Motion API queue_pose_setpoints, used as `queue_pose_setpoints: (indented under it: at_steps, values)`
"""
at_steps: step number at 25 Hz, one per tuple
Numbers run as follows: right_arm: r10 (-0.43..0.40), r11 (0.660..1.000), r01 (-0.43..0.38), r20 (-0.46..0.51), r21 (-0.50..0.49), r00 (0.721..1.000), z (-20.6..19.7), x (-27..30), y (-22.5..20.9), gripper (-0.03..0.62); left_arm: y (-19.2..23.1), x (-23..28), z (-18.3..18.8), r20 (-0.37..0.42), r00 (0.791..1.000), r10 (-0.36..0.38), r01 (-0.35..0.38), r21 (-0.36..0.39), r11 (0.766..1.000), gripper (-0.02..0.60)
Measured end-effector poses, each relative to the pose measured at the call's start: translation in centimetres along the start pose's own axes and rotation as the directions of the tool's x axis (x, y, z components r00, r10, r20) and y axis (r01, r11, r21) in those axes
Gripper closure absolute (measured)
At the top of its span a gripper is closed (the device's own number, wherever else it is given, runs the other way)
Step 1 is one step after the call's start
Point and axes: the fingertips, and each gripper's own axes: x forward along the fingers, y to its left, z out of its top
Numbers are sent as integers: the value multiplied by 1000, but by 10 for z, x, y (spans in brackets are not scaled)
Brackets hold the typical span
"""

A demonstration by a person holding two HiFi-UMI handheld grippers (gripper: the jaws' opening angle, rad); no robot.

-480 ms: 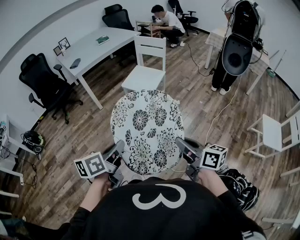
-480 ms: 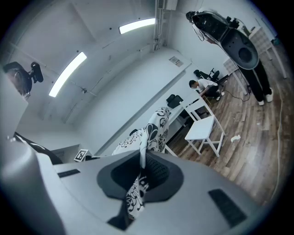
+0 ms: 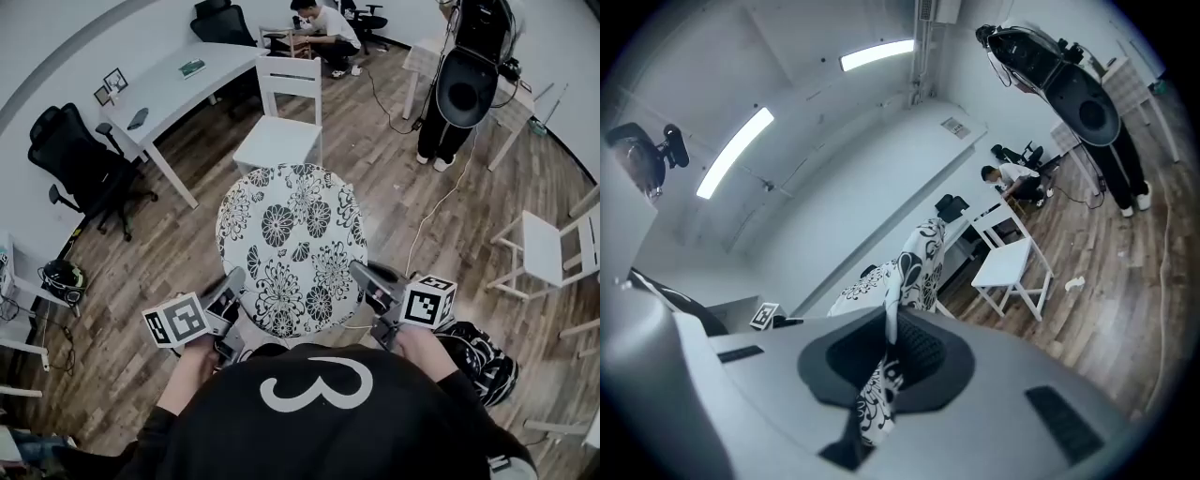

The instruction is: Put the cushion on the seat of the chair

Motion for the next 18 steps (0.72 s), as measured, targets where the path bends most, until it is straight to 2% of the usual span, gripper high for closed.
queue_pose_setpoints:
  at_steps: [14, 18]
  values:
    - [-78, 997, 78, -17, 12, 997, 2, -1, -7, 572, 2, 3, 3, -31, 999, -14, 13, -20, 1000, 552]
    - [-35, 999, 35, 3, -10, 999, -7, -26, -2, 572, -18, -9, -21, 6, 1000, -11, 11, 9, 1000, 552]
